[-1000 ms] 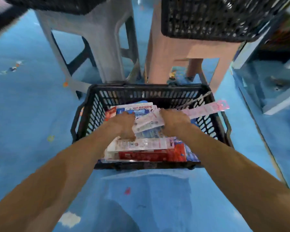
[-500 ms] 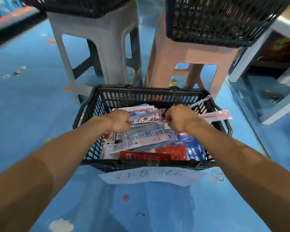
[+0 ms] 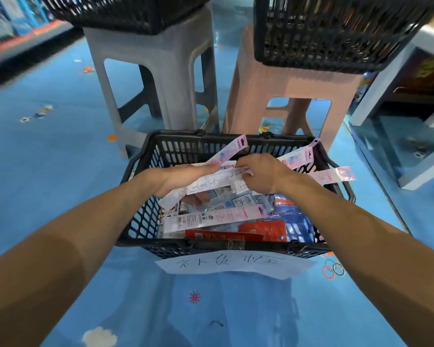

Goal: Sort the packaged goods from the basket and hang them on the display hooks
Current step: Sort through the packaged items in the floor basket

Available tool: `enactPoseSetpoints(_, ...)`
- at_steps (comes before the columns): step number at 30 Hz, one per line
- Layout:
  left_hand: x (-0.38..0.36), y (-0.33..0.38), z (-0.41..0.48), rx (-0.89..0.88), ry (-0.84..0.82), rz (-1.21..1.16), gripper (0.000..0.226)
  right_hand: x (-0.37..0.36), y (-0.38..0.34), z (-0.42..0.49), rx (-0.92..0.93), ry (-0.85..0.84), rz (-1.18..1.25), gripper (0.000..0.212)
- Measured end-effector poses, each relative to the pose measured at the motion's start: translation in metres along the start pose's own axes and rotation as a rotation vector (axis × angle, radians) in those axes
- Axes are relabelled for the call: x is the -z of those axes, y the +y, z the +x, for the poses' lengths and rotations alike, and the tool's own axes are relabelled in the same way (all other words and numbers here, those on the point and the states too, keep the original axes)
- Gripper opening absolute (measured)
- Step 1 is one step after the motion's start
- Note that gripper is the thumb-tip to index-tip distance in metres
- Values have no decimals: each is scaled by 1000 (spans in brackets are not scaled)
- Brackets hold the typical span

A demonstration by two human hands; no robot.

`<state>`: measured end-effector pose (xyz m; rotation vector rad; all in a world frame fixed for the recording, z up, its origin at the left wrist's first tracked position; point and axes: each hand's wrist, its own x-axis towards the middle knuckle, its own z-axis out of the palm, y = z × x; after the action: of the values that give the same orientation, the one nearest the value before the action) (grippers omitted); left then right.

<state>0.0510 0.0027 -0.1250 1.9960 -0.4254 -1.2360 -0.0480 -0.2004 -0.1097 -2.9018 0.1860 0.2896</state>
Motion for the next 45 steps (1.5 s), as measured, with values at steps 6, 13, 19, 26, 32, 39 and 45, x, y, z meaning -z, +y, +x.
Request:
enactPoseSetpoints(6,17,-11,-2,22,-225,-62,65,-2,1,1,88,-53,21,42)
enactPoseSetpoints(13,-5,1,-4,-77,-81,-49,20,-8,-16,6,226,194,133,41)
enactPoseSetpoints(19,-8,-1,0,-112,-24,-135,19,-25,-11,-5,-132,457,205,84)
enactPoseSetpoints(26,-3,-8,11,-77,82,-239,48,-45,-8,-1,-240,-42,130,70)
enactPoseSetpoints(32,3,-14,14,-10,209,-271,27,-49,-5,0,-169,-279,64,64)
enactPoseSetpoints(39,-2,-12,18,-1,264,-362,20,-40,-7,2,-264,-24,287,20)
enactPoseSetpoints(45,-5,-6,20,-32,227,-598,44,-35,-25,-8,-144,544,710,5)
